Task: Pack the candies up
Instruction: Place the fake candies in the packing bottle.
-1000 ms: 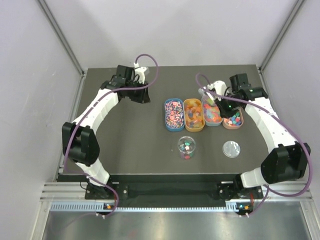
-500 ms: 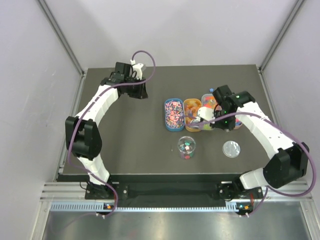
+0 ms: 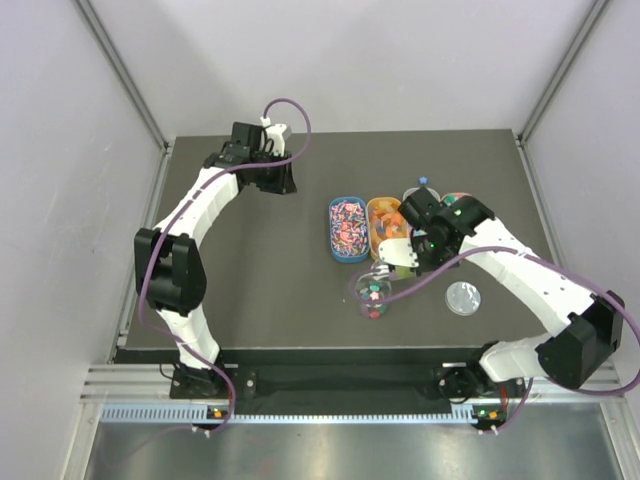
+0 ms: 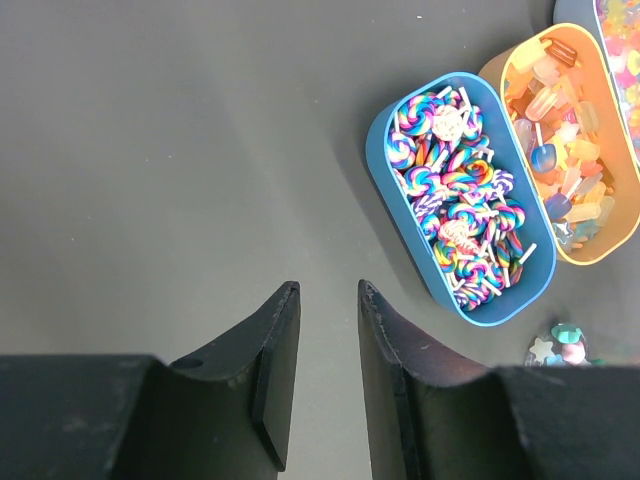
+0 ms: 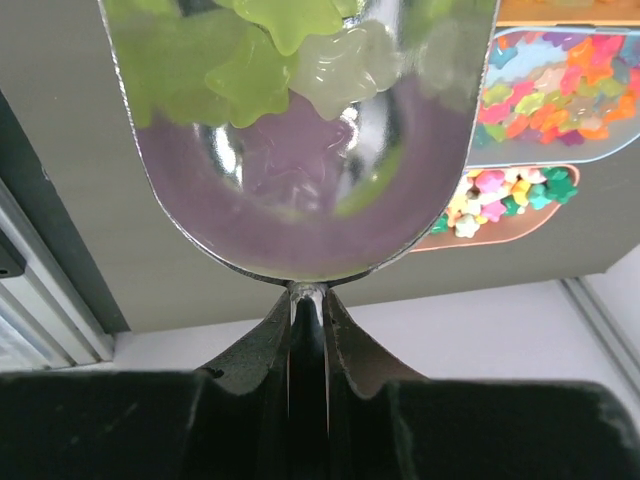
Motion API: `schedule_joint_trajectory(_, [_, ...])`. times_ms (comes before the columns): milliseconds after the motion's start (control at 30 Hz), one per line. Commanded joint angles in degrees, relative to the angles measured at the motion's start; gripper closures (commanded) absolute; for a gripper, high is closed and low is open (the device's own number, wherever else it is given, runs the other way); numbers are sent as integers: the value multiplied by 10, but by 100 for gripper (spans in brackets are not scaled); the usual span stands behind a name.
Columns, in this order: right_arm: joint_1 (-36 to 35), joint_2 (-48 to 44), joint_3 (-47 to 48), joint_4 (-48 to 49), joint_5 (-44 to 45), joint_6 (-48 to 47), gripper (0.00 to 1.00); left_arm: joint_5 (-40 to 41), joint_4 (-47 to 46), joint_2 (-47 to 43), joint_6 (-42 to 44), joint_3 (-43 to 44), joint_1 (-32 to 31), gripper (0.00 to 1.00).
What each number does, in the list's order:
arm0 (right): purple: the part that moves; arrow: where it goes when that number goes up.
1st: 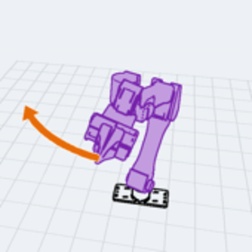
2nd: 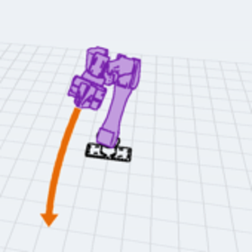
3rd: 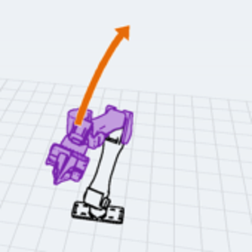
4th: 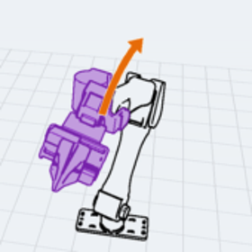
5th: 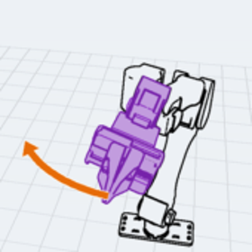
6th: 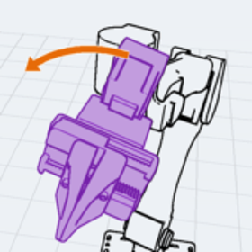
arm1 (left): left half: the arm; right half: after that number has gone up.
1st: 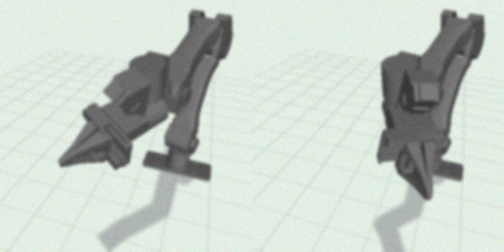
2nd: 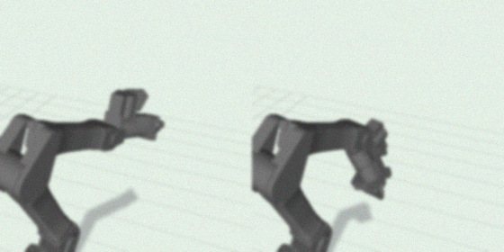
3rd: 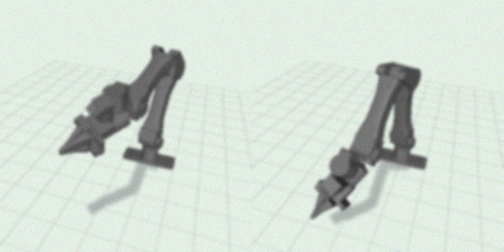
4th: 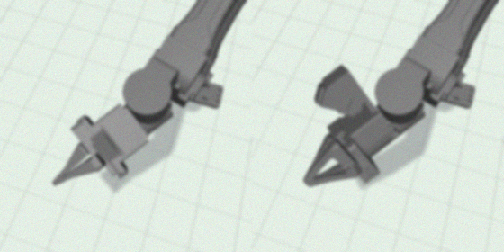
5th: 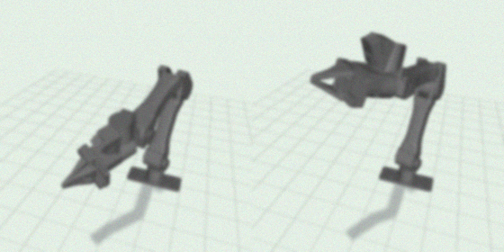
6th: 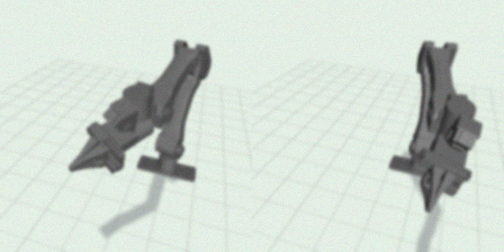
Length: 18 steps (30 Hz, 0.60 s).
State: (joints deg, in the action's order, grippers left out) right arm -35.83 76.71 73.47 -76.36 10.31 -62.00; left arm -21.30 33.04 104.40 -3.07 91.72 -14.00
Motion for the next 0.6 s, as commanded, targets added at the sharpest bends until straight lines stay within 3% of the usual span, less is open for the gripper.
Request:
schedule_joint_trajectory(0, [-29, 1, 9, -79, 37, -1, 100, 3, -25, -13, -4, 9, 4, 65])
schedule_joint_trajectory(567, [-114, 21, -16, -81, 178, -31, 100, -1, -45, -33, -23, -30, 18, 65])
